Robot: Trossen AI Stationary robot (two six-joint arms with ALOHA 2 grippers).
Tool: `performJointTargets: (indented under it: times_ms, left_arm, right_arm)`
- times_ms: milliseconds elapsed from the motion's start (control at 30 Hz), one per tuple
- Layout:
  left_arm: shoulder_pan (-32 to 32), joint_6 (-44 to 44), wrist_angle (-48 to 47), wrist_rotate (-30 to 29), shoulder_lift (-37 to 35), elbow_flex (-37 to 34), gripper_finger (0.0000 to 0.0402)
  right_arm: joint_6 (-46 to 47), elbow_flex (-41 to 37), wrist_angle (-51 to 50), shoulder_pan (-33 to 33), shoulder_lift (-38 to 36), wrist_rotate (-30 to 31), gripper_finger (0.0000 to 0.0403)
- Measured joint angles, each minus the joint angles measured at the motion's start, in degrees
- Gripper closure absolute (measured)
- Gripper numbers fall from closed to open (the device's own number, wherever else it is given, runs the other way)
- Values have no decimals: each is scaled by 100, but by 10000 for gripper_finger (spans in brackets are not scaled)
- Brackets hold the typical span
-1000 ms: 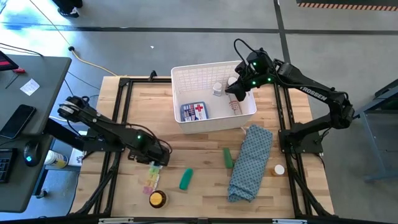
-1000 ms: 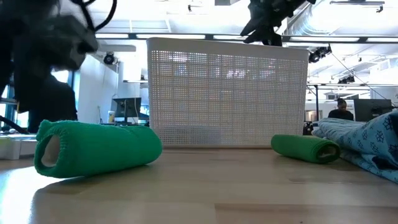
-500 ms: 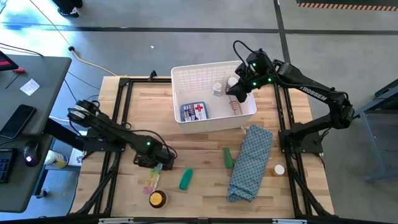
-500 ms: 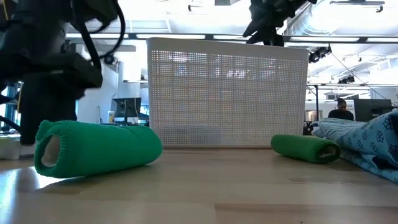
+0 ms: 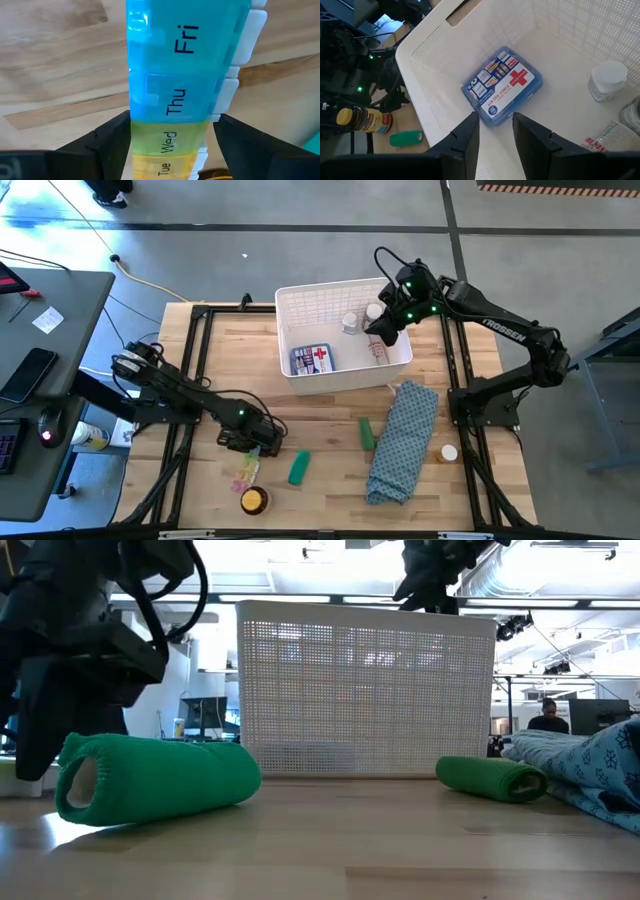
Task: Pick & place medical supplies in basket/bin
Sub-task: Put the medicine organizer into the white bin
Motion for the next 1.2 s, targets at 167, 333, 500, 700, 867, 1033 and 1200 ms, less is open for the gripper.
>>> performJointTargets:
  times_ms: [167,333,500,700,867,1033,1200]
  left_arm:
    - [0,127,44,50,0,0,95]
    - [0,128,81,311,-32,11,83]
    - [0,181,137,319,-57,88,70]
    - [1,420,157,590,-57,90,37]
    - [-42,763,95,719,-57,89,6]
    - [-46,1020,70,478,63,62,15]
    - [-37,1175,113,302,74,66,34]
  right_arm:
    - [-3,0,-2,0,0,38,293]
    - [-46,0,-2,0,0,73,293]
    - [-48,0,6,0,0,111,293]
    - [-46,0,15,0,0,128,293]
    - [-46,0,15,0,0,128,293]
    - [-38,0,-11,0,0,128,293]
    - [-26,0,-28,0,0,132,293]
